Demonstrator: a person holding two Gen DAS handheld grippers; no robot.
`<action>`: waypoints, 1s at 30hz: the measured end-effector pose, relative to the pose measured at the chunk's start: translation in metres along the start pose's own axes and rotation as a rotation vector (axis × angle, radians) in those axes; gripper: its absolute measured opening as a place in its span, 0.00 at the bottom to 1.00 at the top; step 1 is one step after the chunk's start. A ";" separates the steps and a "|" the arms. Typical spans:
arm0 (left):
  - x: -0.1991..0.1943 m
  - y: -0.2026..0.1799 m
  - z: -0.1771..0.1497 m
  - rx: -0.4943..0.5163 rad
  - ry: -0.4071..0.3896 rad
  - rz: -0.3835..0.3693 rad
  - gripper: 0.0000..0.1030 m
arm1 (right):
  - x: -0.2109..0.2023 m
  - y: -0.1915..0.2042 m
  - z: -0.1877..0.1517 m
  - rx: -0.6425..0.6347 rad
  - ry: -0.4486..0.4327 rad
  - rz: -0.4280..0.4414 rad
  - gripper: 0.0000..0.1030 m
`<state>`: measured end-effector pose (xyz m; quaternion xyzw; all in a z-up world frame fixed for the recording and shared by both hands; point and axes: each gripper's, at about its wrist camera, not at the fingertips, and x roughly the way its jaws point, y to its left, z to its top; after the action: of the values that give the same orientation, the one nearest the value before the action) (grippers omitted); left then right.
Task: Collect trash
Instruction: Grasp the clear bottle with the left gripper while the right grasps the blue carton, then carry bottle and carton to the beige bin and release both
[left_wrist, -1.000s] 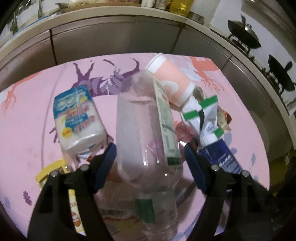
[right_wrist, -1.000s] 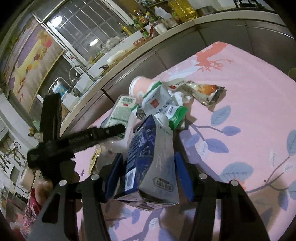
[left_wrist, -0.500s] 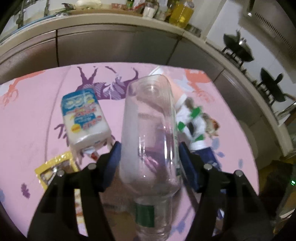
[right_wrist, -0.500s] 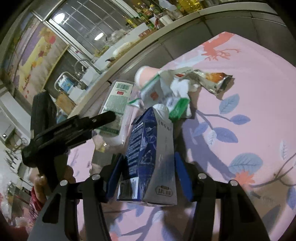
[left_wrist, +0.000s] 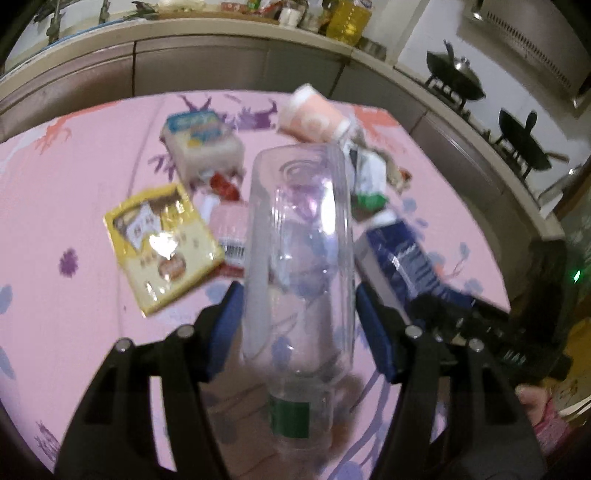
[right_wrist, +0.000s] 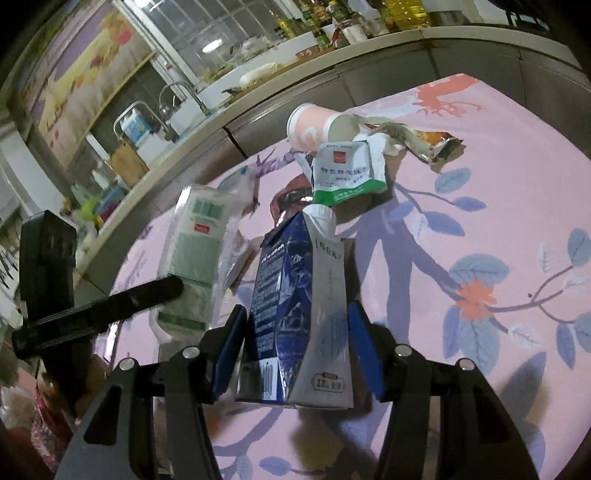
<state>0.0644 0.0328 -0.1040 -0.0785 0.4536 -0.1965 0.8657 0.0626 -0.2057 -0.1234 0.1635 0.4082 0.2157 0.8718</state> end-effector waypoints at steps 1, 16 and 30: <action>0.000 -0.001 -0.002 0.003 -0.003 0.003 0.59 | 0.001 0.003 -0.001 -0.014 0.006 -0.013 0.53; 0.025 -0.012 0.007 0.015 0.054 0.021 0.65 | 0.008 0.005 -0.013 -0.082 0.028 -0.089 0.66; 0.008 -0.029 0.014 0.056 0.014 -0.041 0.60 | -0.009 -0.009 -0.020 -0.044 -0.024 0.005 0.49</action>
<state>0.0718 0.0025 -0.0929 -0.0622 0.4522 -0.2276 0.8601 0.0439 -0.2159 -0.1339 0.1480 0.3924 0.2248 0.8796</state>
